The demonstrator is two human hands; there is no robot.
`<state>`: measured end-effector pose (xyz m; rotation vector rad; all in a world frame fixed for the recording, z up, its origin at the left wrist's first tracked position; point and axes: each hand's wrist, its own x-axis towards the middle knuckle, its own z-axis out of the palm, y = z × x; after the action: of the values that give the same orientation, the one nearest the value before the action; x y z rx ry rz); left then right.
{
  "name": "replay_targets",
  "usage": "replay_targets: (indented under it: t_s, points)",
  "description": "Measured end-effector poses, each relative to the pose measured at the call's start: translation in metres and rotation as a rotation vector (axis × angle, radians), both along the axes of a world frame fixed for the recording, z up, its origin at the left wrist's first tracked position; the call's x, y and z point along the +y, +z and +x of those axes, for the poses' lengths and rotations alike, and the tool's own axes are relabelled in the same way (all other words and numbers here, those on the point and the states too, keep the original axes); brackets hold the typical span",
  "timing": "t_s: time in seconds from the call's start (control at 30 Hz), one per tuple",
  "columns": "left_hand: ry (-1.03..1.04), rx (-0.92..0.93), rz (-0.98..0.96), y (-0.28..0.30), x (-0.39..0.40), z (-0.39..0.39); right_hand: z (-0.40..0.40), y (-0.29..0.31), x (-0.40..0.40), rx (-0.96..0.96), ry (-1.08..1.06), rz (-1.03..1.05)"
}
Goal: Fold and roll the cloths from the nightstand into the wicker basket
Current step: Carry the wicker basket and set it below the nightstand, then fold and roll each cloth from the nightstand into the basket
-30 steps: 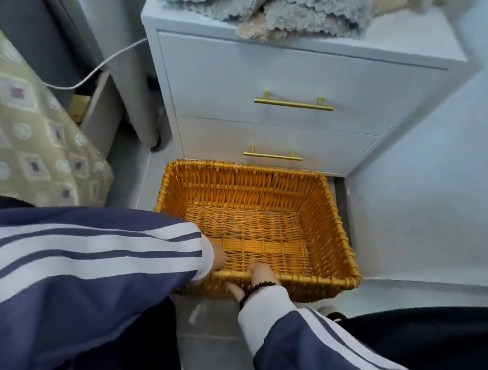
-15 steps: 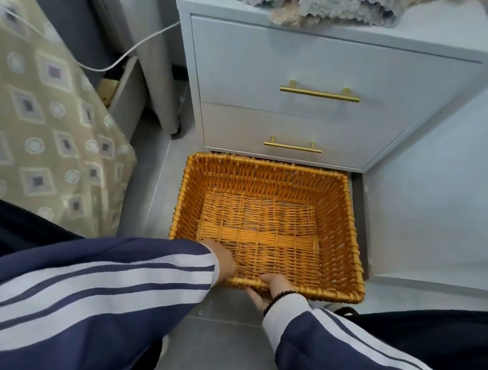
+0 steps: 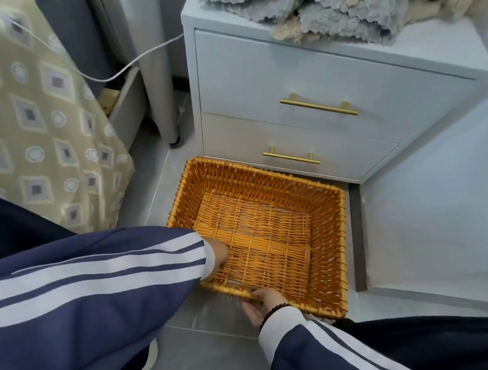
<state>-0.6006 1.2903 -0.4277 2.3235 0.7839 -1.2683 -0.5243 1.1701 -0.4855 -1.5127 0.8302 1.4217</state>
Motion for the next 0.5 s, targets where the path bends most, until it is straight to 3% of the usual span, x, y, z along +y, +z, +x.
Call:
replay_targets:
  t_s: [0.3, 0.5]
  points:
    - [0.162, -0.299, 0.107, 0.057, 0.005, 0.009, 0.020, 0.066, 0.011, -0.186, 0.346, 0.013]
    - [0.234, -0.476, 0.197, 0.125, 0.006, 0.008, 0.048, 0.145, 0.020, -0.375, 0.302, 0.227]
